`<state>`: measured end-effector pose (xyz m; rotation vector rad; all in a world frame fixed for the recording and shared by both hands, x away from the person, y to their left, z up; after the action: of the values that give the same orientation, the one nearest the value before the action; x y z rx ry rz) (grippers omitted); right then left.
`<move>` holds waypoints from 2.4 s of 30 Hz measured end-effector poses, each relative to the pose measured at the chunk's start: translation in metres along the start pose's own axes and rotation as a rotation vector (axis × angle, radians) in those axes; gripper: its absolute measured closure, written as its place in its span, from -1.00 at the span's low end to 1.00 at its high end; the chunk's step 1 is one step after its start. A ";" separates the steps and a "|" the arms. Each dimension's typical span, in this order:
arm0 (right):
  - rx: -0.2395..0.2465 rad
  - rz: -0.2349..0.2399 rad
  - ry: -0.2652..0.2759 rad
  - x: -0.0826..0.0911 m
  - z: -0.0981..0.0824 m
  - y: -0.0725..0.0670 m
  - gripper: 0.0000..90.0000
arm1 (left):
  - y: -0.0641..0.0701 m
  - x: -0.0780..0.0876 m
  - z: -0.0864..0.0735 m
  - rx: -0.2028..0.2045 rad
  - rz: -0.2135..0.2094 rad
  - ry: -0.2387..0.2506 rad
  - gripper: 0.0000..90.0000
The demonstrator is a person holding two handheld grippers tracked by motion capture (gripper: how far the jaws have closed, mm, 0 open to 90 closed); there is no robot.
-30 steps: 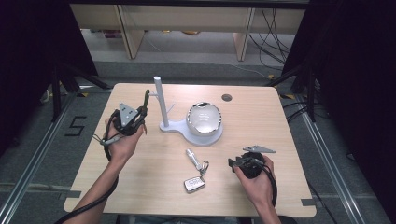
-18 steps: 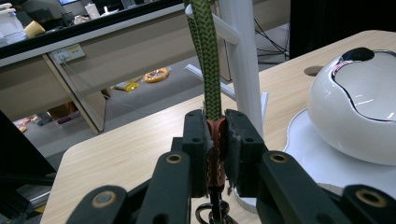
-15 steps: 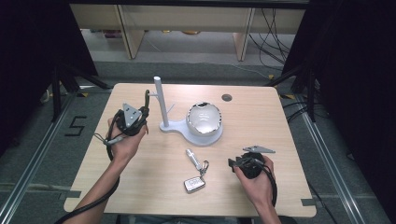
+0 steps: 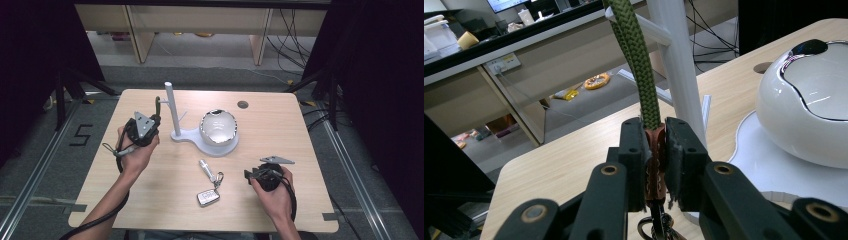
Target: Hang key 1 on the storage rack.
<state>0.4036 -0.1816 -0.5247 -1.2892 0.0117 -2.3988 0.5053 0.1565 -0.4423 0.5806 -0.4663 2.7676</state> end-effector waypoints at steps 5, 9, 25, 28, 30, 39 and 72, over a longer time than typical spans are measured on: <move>0.000 -0.001 -0.003 0.000 0.000 0.001 0.39 | 0.001 0.001 0.001 -0.030 0.021 -0.003 0.73; 0.005 0.003 -0.003 0.002 0.000 0.000 0.39 | 0.003 0.000 0.000 -0.044 0.032 -0.003 0.72; -0.002 0.005 -0.003 0.002 0.000 0.000 0.39 | 0.009 -0.005 0.002 -0.071 0.011 0.001 0.69; 0.006 -0.004 -0.004 0.002 -0.001 0.001 0.39 | 0.010 -0.005 0.003 -0.072 0.015 0.001 0.69; 0.005 -0.004 -0.003 0.003 -0.001 0.001 0.39 | 0.010 -0.005 0.003 -0.067 0.014 0.001 0.69; -0.031 0.013 -0.013 0.003 -0.002 -0.002 0.38 | 0.014 -0.002 0.004 -0.012 -0.059 0.011 0.51; 0.001 0.003 -0.008 0.001 -0.001 0.005 0.35 | 0.081 0.039 -0.029 0.047 -0.498 -0.188 -0.11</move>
<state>0.4042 -0.1867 -0.5254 -1.2971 0.0109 -2.3908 0.4350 0.1009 -0.4711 0.8433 -0.2505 2.2658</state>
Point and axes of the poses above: each handheld gripper's, and its own axes: x roughly backward along the jaws, z roughly out of its top, y roughly to its right, the point moved 7 cm from there along -x, roughly forward along the jaws, and after that the axes turned 10 degrees about -y, right-handed, at the moved point
